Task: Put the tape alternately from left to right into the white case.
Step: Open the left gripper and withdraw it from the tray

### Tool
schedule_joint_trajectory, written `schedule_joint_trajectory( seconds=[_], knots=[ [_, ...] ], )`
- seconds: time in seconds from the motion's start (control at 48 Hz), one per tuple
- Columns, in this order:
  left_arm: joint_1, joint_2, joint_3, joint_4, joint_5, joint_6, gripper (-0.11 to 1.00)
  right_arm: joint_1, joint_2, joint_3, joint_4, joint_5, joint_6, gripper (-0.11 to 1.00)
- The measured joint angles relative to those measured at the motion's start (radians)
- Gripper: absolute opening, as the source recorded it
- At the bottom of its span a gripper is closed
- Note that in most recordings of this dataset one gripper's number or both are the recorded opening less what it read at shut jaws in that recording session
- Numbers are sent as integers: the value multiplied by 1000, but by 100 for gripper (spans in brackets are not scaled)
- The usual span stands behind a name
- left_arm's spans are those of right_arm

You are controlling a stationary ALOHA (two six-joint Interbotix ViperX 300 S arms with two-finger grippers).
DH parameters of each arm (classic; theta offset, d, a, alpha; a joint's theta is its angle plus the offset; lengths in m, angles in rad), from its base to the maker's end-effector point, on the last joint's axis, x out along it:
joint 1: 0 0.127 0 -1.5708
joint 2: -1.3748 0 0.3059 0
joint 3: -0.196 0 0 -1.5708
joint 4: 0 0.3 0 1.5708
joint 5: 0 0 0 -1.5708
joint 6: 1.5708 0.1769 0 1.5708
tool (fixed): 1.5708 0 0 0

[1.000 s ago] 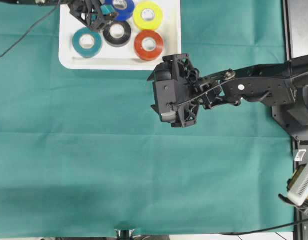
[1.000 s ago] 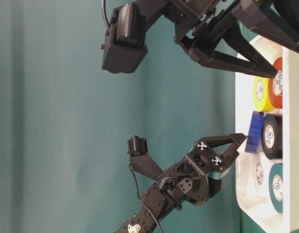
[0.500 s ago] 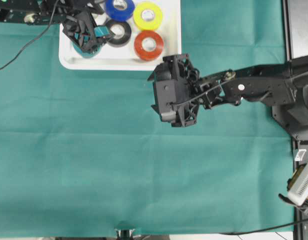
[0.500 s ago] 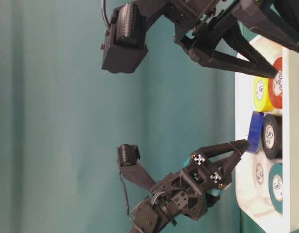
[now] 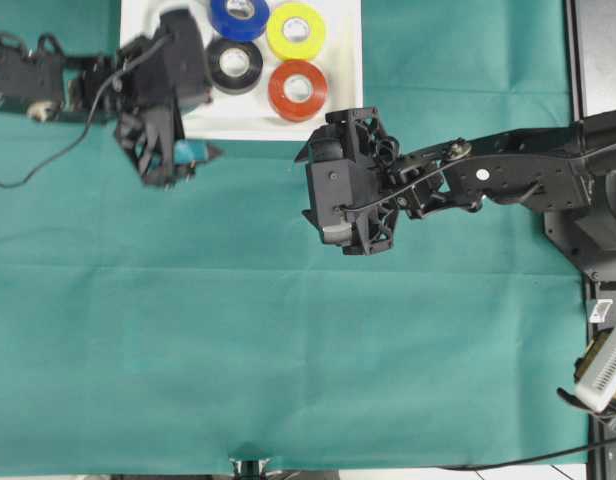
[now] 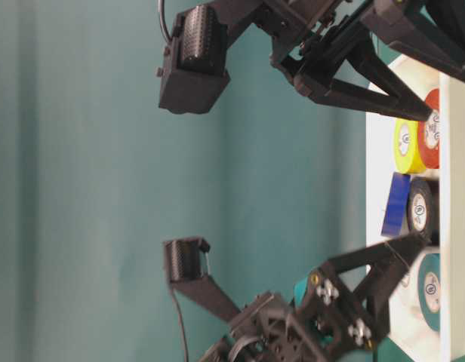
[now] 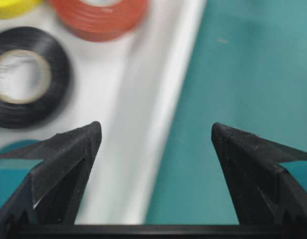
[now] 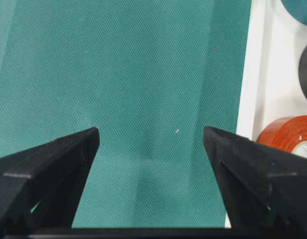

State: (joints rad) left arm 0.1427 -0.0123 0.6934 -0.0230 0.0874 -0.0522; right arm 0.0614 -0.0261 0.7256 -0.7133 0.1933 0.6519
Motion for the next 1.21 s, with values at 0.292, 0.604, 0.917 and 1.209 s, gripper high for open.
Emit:
schedule_joint_trajectory(
  seconds=[0.292, 0.604, 0.917, 1.209],
  knots=[
    [-95, -29, 29, 0, -3, 0, 99, 0, 0, 0, 0, 0, 0, 82],
    [-141, -29, 43, 0, -3, -2, 99, 0, 0, 5, -2, 0, 0, 82],
    [-141, -29, 55, 0, -5, -2, 99, 0, 0, 3, 0, 0, 0, 82],
    [-141, -31, 71, -2, -5, -2, 99, 0, 0, 5, -2, 0, 0, 82]
  ],
)
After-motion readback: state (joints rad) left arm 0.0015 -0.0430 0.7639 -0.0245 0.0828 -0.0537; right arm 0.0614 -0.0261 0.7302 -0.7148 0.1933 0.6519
